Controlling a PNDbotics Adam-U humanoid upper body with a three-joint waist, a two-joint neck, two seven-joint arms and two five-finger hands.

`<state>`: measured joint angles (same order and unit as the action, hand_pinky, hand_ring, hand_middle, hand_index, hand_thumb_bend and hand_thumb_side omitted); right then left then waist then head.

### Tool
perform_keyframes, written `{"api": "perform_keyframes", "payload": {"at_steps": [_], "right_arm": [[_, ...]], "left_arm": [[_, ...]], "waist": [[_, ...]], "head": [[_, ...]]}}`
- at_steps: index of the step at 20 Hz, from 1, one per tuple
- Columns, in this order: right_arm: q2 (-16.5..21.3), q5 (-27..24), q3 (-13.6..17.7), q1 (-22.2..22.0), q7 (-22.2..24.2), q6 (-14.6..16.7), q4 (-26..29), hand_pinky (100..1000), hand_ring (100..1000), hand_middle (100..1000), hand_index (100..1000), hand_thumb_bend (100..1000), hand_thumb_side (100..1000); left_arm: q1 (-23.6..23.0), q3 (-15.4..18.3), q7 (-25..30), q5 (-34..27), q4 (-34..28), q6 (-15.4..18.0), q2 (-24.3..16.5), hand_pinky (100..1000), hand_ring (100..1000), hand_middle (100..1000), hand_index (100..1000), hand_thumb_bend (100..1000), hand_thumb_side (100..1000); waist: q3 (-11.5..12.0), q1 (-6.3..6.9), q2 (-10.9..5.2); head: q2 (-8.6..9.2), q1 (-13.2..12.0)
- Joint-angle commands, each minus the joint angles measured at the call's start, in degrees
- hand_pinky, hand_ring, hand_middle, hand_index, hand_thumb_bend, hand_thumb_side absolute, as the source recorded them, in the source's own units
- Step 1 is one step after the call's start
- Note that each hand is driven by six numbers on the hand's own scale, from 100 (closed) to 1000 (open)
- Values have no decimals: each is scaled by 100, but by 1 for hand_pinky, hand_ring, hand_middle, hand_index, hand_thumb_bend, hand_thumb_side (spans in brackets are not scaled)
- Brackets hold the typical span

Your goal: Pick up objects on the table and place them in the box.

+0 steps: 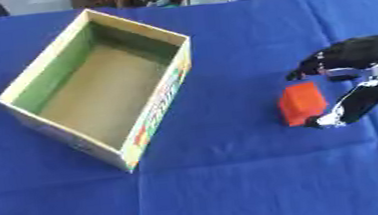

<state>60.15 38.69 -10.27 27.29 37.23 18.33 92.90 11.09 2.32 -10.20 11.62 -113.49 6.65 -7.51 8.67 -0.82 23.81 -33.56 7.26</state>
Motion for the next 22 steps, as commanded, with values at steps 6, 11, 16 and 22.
{"api": "perform_keyframes", "payload": {"at_steps": [6,11,16,22], "right_arm": [[58,45,10,112,-60,36,-147,834,843,627,856,359,684],[12,-137,144,170,-412,-130,-81,779,743,446,589,186,565],[-5,-223,252,173,-847,-452,-51,716,639,358,468,100,433],[-19,-336,354,151,-1367,-697,108,697,593,312,413,100,368]], "left_arm": [[38,-16,26,-12,-110,8,-34,315,568,621,758,100,849],[39,-17,28,-12,-110,8,-36,315,569,622,758,100,850],[42,-18,38,-10,-110,2,-37,315,570,623,758,100,850],[50,-13,36,-11,-110,-1,-39,316,571,623,757,100,851]], "waist": [[17,-7,-93],[8,-4,-95],[7,-8,-96],[-13,-16,-98]], "head": [[53,15],[45,2],[49,-8],[62,-21]]}}
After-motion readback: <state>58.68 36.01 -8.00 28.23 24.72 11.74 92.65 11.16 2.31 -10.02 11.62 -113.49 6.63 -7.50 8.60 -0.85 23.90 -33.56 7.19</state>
